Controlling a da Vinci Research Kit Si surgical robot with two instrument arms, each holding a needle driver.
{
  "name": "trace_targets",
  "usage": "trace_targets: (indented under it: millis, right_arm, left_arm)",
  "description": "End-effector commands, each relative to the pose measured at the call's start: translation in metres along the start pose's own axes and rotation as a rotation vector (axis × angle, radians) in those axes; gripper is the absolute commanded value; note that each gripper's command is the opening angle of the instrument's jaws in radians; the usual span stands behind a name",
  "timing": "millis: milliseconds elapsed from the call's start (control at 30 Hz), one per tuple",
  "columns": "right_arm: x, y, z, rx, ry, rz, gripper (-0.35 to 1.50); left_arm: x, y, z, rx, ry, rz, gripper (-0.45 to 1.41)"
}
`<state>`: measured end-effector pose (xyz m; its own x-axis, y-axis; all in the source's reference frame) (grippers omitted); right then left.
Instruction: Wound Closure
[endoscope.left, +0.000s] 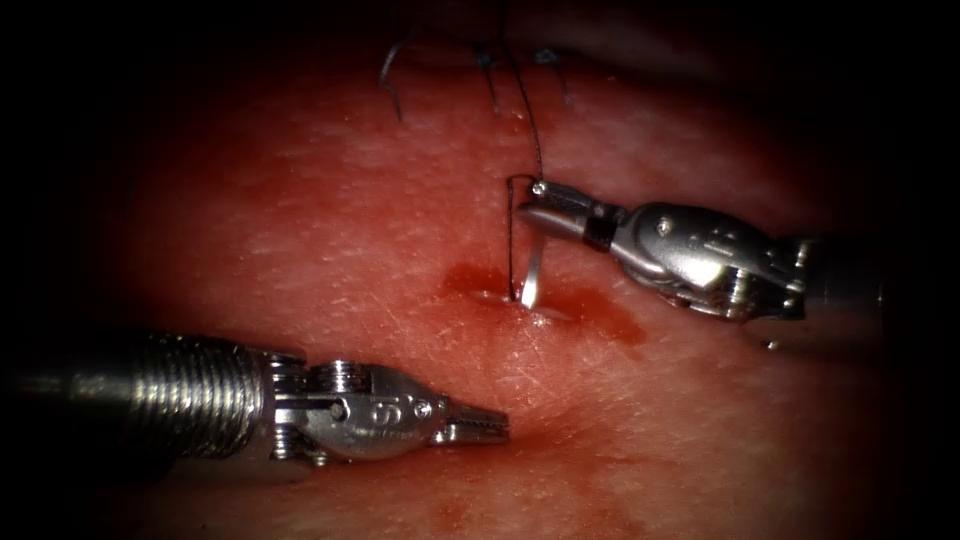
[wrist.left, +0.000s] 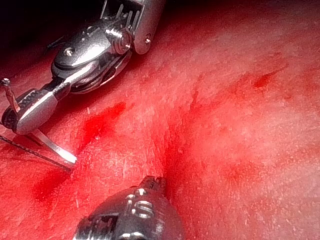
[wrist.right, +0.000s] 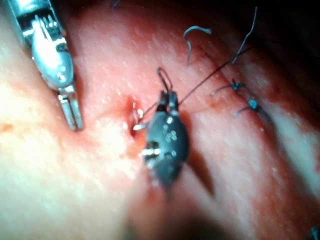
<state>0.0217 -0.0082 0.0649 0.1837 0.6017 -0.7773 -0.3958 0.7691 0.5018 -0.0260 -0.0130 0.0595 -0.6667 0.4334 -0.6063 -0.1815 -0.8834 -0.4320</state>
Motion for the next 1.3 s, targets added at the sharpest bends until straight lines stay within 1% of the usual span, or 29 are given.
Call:
trace_targets:
  millis: [33, 200, 233, 300, 367, 433, 567, 667, 800, 833, 867, 1000, 1133, 1267, 1300]
  right_arm:
    - [-0.0001, -0.0004, 0.0007, 0.014, -0.005, 0.027, -0.35]
    - [0.0001, -0.0005, 0.0006, 0.021, -0.009, 0.177, -0.35]
    - [0.0001, -0.0005, 0.0006, 0.021, -0.009, 0.177, -0.35]
    - [0.0001, -0.0003, 0.0006, 0.018, -0.007, 0.248, -0.35]
    - [0.0001, -0.0003, 0.0006, 0.018, -0.008, 0.260, -0.35]
    - [0.0001, -0.0003, 0.0006, 0.016, -0.002, 0.320, -0.35]
    - [0.0000, -0.0004, 0.0006, 0.037, -0.003, 0.349, -0.35]
    - [-0.0002, -0.0008, 0.0006, 0.053, -0.025, 0.352, -0.35]
    - [-0.0003, -0.0016, 0.0005, 0.110, -0.045, 0.349, -0.35]
    - [-0.0003, -0.0016, 0.0005, 0.110, -0.045, 0.349, -0.35]
    - [-0.0003, -0.0020, 0.0005, 0.145, -0.053, 0.359, -0.35]
    - [-0.0003, -0.0025, 0.0006, 0.177, -0.059, 0.370, -0.35]
    - [-0.0001, -0.0030, 0.0007, 0.214, -0.048, 0.430, -0.35]
    - [0.0000, -0.0037, 0.0009, 0.238, -0.061, 0.514, -0.35]
    - [0.0000, -0.0037, 0.0009, 0.238, -0.061, 0.514, -0.35]
  left_arm:
    - [0.0000, -0.0001, 0.0008, -0.001, 0.000, 0.001, -0.15]
    - [-0.0005, -0.0005, 0.0009, -0.001, 0.004, 0.005, -0.16]
    - [-0.0005, -0.0005, 0.0009, -0.001, 0.004, 0.005, -0.16]
    - [-0.0008, -0.0006, 0.0010, 0.000, 0.003, 0.007, -0.16]
    - [-0.0009, -0.0006, 0.0011, 0.000, 0.003, 0.008, -0.16]
    - [-0.0012, -0.0008, 0.0013, 0.001, 0.003, 0.011, -0.16]
    - [-0.0013, -0.0010, 0.0013, 0.000, 0.003, 0.012, -0.16]
    - [-0.0014, -0.0010, 0.0012, 0.000, 0.004, 0.012, -0.16]
    - [-0.0015, -0.0012, 0.0009, -0.003, 0.004, 0.013, -0.16]
    - [-0.0015, -0.0012, 0.0009, -0.003, 0.004, 0.013, -0.16]
    - [-0.0017, -0.0014, 0.0008, -0.002, 0.003, 0.013, -0.18]
    - [-0.0019, -0.0018, 0.0007, 0.000, 0.002, 0.014, -0.18]
    - [-0.0022, -0.0024, 0.0007, 0.005, 0.001, 0.015, -0.18]
    - [-0.0025, -0.0027, 0.0008, 0.008, -0.001, 0.017, -0.18]
    - [-0.0025, -0.0027, 0.0008, 0.008, -0.001, 0.017, -0.18]
